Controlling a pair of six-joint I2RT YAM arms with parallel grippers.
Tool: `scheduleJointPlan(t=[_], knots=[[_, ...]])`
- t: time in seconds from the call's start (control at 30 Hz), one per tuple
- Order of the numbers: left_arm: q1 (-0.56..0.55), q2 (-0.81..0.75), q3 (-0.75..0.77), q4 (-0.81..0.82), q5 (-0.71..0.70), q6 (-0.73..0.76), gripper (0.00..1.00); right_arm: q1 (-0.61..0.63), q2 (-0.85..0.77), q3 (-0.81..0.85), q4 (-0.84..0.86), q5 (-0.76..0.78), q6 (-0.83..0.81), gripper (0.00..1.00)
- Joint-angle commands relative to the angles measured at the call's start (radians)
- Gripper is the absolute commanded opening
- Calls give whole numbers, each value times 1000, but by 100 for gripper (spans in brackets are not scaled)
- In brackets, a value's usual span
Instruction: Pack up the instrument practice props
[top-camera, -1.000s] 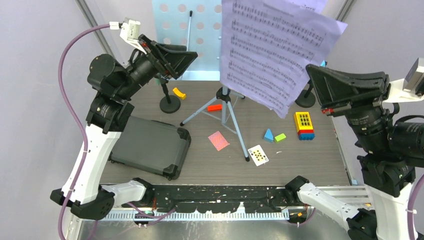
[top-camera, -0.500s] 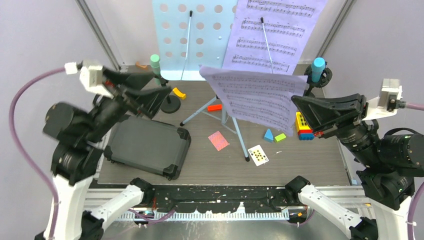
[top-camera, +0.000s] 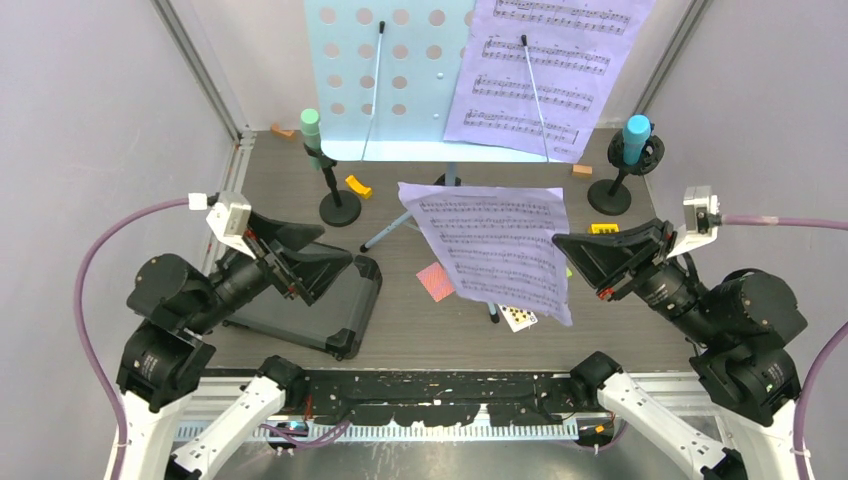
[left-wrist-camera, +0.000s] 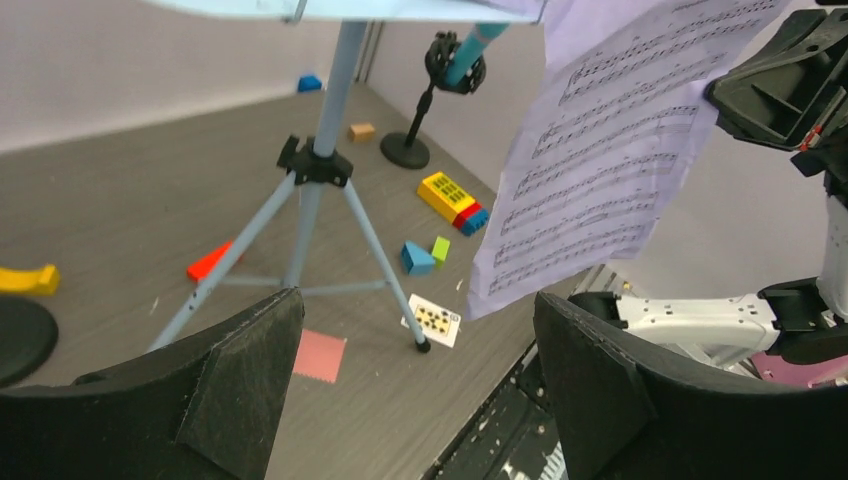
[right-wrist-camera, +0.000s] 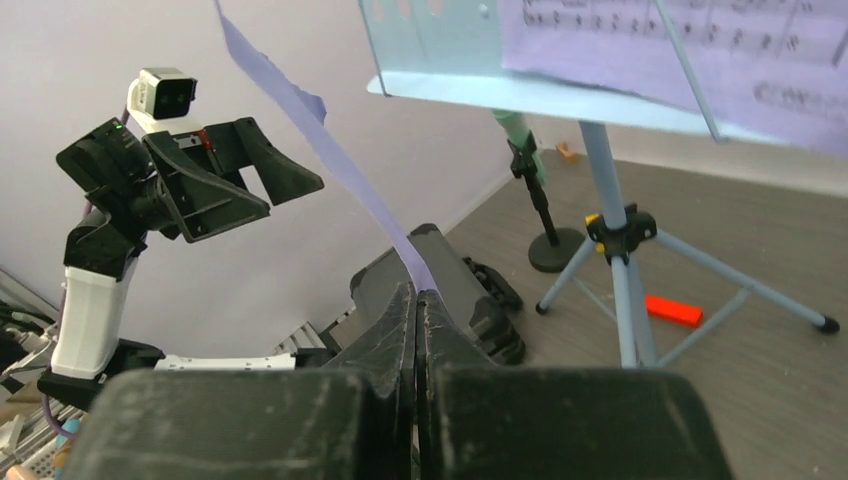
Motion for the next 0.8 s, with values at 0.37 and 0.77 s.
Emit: scheduleJointPlan(t=[0.37, 0.77], knots=[[-2, -25, -64, -35, -22, -22, 88, 4, -92, -191, -369, 632, 145, 0], [-2, -36, -95, -62, -43, -12, 87, 4, 161, -332, -369, 931, 156, 0]])
